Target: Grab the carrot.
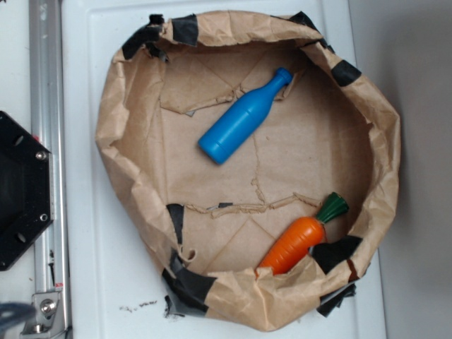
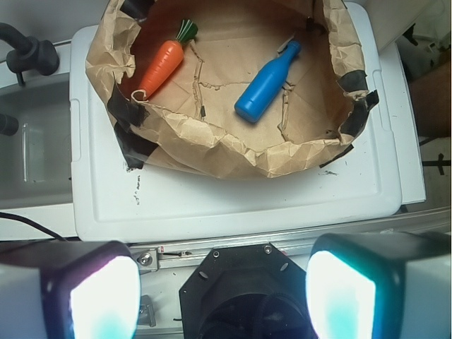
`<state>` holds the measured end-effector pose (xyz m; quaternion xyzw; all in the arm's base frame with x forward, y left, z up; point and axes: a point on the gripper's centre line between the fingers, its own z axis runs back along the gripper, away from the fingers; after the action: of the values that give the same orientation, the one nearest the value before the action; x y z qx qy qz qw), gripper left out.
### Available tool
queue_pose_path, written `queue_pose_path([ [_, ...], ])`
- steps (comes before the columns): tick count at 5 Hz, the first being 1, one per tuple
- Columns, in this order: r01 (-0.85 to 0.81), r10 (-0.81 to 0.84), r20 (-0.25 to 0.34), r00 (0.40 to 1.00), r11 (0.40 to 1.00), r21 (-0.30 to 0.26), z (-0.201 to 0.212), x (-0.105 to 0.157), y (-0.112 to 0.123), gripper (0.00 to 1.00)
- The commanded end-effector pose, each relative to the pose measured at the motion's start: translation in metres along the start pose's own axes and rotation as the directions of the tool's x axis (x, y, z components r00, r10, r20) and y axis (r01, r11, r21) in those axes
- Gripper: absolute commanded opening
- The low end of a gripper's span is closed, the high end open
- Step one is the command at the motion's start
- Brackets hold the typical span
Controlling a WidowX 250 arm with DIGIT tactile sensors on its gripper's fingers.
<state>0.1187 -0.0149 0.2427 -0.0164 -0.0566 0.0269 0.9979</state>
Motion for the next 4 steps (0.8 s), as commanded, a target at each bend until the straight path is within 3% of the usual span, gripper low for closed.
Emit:
queue_pose_path([
  [1,0.000,0.000,0.000,1.000,1.000,0.000,0.000,0.000,0.000,1.00],
  [2,-0.146,0.147,0.049,0.988,0.989,-0.017,-0.045,0.046,0.016,1.00],
  [4,-0.383,0.402,0.129,0.906,0.911,-0.153,-0.092,0.092,0.027,1.00],
])
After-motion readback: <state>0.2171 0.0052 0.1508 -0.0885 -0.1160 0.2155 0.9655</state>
